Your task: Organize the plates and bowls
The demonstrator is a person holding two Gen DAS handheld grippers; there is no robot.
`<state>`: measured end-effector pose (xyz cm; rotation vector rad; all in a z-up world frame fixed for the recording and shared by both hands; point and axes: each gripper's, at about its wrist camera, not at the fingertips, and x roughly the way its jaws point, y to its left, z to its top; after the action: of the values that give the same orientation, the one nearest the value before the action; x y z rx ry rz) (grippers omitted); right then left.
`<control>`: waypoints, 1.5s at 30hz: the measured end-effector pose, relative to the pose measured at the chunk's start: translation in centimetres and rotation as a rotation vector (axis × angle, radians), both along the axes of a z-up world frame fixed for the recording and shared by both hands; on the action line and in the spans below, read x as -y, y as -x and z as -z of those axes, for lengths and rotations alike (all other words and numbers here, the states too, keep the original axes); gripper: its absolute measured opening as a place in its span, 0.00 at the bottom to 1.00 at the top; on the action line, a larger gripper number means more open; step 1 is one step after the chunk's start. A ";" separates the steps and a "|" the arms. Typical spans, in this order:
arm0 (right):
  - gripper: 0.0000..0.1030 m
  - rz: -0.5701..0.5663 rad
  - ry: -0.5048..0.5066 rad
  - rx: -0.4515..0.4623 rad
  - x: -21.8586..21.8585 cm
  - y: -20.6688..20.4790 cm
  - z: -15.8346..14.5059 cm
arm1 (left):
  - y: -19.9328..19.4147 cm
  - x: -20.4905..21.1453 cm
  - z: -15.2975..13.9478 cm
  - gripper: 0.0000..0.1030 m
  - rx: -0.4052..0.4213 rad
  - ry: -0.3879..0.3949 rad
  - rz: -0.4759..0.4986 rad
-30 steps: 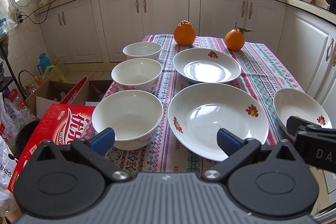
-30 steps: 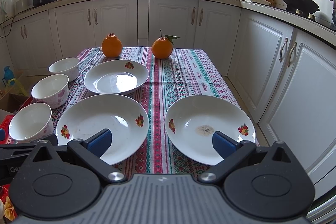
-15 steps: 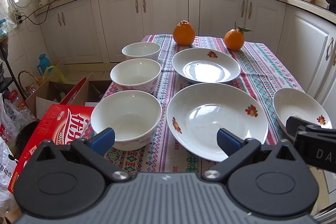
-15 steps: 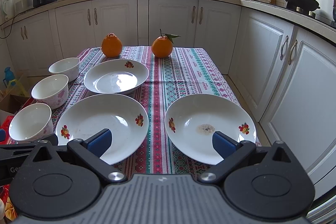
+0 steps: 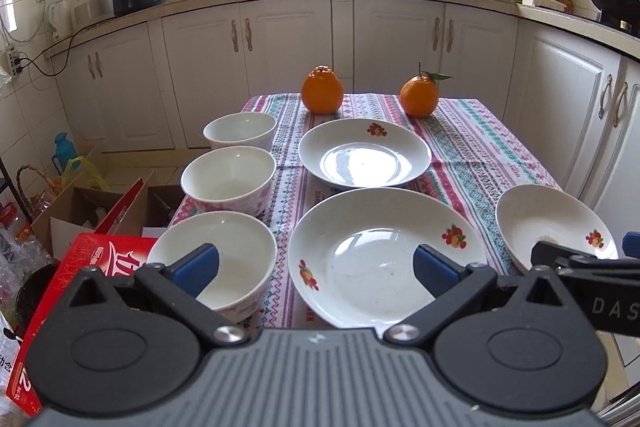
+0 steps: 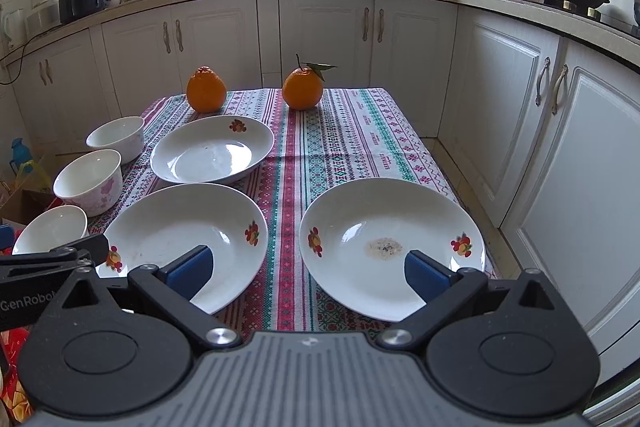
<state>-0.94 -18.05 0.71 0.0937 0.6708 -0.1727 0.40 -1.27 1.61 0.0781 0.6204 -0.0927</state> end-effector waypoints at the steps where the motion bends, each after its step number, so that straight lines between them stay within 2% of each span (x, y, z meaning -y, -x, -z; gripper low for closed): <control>1: 1.00 0.002 -0.003 0.003 0.4 -0.1 0.0 | -0.2 0.2 -0.2 0.99 0.000 0.004 0.013; 11: 1.00 0.017 0.023 0.056 5.2 0.0 0.5 | -2.8 2.4 -0.9 0.99 -0.026 0.010 0.107; 15: 1.00 -0.017 0.024 0.079 6.7 0.4 0.8 | -3.9 3.0 -0.9 0.99 -0.052 0.035 0.121; 19: 1.00 -0.081 -0.004 0.085 8.0 0.8 1.1 | -4.9 4.0 -0.9 0.99 -0.052 0.024 0.175; 28: 1.00 -0.105 -0.024 0.022 10.9 1.7 3.6 | -6.3 7.1 -0.6 0.99 -0.023 -0.029 0.337; 37: 1.00 -0.140 -0.052 -0.038 11.7 2.0 7.2 | -8.2 10.1 0.3 0.99 -0.124 -0.006 0.507; 45: 1.00 -0.174 -0.017 -0.053 11.6 0.8 8.5 | -9.2 12.3 0.2 0.99 -0.136 -0.010 0.641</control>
<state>-1.76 -29.64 -7.74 0.0471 0.7297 -0.0021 9.58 -13.54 1.45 0.2813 0.7132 -0.7197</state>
